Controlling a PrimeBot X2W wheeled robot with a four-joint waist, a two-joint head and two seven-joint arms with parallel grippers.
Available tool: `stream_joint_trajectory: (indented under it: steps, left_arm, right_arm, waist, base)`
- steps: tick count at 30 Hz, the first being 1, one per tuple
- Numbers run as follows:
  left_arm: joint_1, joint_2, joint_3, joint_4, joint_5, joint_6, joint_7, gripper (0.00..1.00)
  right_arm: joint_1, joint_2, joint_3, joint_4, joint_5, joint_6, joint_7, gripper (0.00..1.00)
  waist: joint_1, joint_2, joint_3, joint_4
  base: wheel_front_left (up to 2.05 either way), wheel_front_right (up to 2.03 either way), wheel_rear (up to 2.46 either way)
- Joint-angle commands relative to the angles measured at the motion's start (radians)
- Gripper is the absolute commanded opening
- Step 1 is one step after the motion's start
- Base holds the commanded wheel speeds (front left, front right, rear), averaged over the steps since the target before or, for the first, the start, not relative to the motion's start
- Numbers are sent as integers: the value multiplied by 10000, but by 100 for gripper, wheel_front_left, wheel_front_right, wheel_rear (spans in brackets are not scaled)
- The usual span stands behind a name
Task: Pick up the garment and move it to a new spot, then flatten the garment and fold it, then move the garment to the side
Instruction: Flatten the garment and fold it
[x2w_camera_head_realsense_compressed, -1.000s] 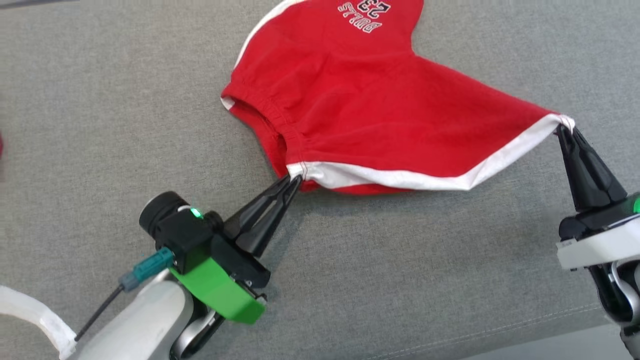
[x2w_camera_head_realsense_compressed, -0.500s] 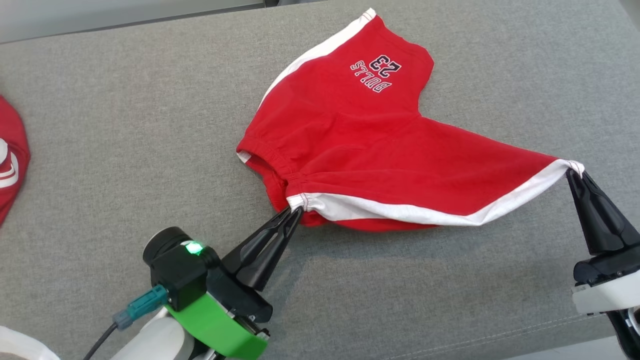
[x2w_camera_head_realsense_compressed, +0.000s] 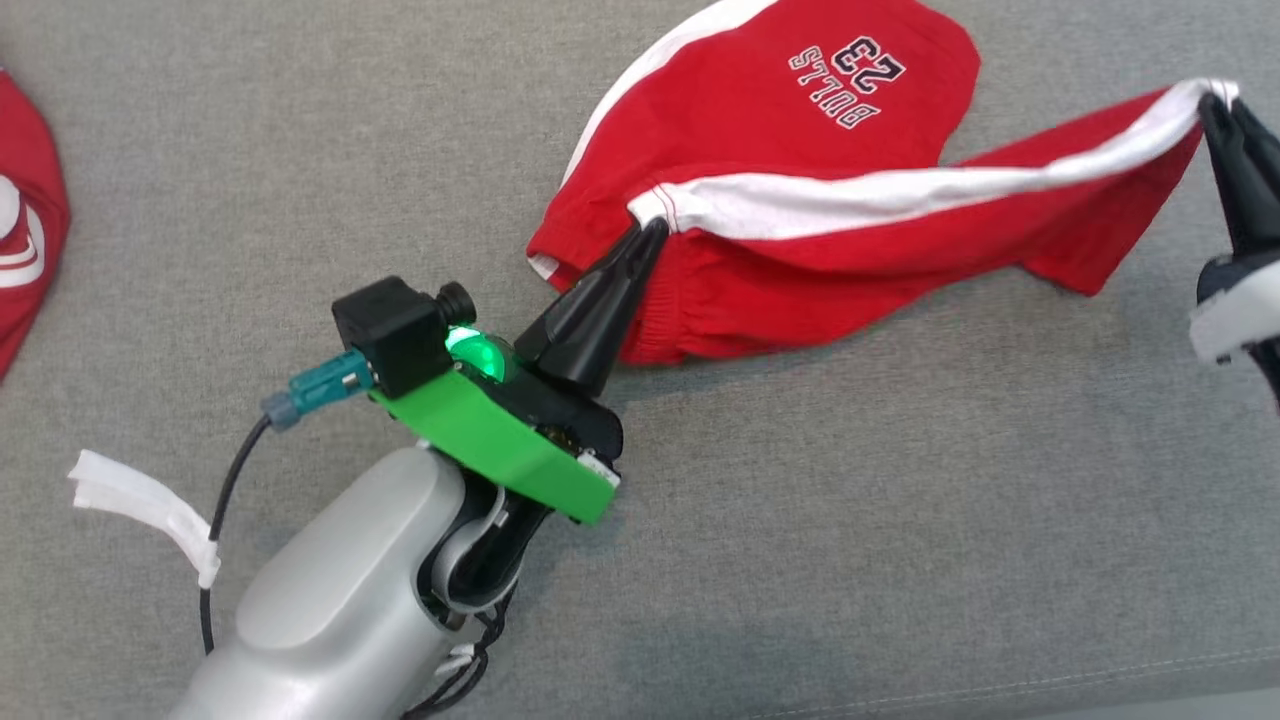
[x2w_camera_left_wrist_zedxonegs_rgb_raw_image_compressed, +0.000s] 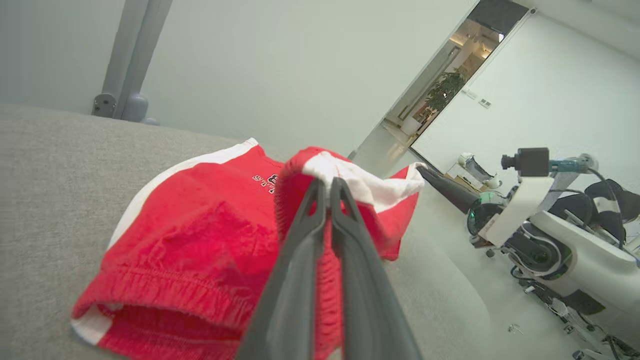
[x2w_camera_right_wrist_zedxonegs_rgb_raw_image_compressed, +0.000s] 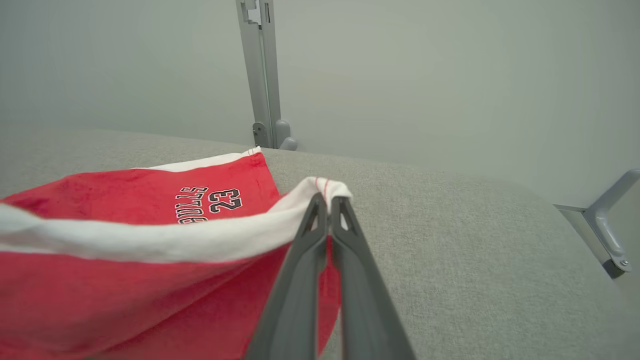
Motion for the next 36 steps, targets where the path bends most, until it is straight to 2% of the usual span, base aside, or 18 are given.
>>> stream_joint_trajectory:
  steps: [1, 5, 8, 19, 29, 30, 31, 32, 33, 36]
  left_arm:
    - [-254, -44, 37, 131, -275, -27, -11, 0]
    - [-637, -321, 238, 588, -1516, -27, -10, 0]
    - [-879, -415, 438, 691, -2055, -27, -10, 0]
    - [-1414, -860, 960, 978, -2414, -28, -10, 0]
    - [-1529, -1000, 1083, 1105, -2301, -28, -10, 0]
    - [-1517, -1023, 1077, 1090, -2327, -28, -10, 0]
    - [-1481, -1056, 1145, 1098, -2334, -28, -10, 27]
    - [-1440, -1072, 1116, 1146, -2356, -28, -10, 57]
    - [-1442, -1063, 1105, 1187, -2259, -28, -10, 100]
    - [-1284, -1120, 1241, 1340, -2002, -28, -8, 100]
  right_arm:
    - [-436, -21, 110, 177, 37, -10, 151, 0]
    - [-2027, -70, 717, 896, 180, -10, 671, 0]
    - [-3063, -97, 1238, 1451, 304, -10, 962, 0]
    - [-6019, -88, 2890, 3512, 723, -10, 1551, 0]
    - [-7494, 12, 4099, 4916, 1028, -10, 1090, 0]
    - [-7539, 75, 4198, 5043, 1115, -10, 1024, 10]
    - [-7577, 117, 4260, 5165, 1186, -10, 936, 44]
    - [-7623, 152, 4315, 5273, 1266, -10, 792, 100]
    - [-7646, 179, 4371, 5350, 1345, -10, 612, 100]
    - [-7464, 214, 4553, 5504, 1607, -10, -38, 100]
  waist:
    - [0, -1, 615, 520]
    - [0, -1, 1038, 827]
    - [0, -1, 1331, 1078]
    - [0, -1, 2043, 1782]
    - [0, -1, 2285, 2055]
    - [0, -1, 2289, 2068]
    - [0, -1, 2290, 2078]
    - [0, -1, 2281, 2078]
    - [0, -1, 2261, 2075]
    - [0, -1, 2093, 2044]
  base:
    - [0, 0, 0]
    - [0, 0, 0]
    - [0, 0, 0]
    - [0, 0, 0]
    - [0, 0, 0]
    - [0, 0, 0]
    - [0, 0, 0]
    - [0, 0, 0]
    - [0, 0, 0]
    - [0, 0, 0]
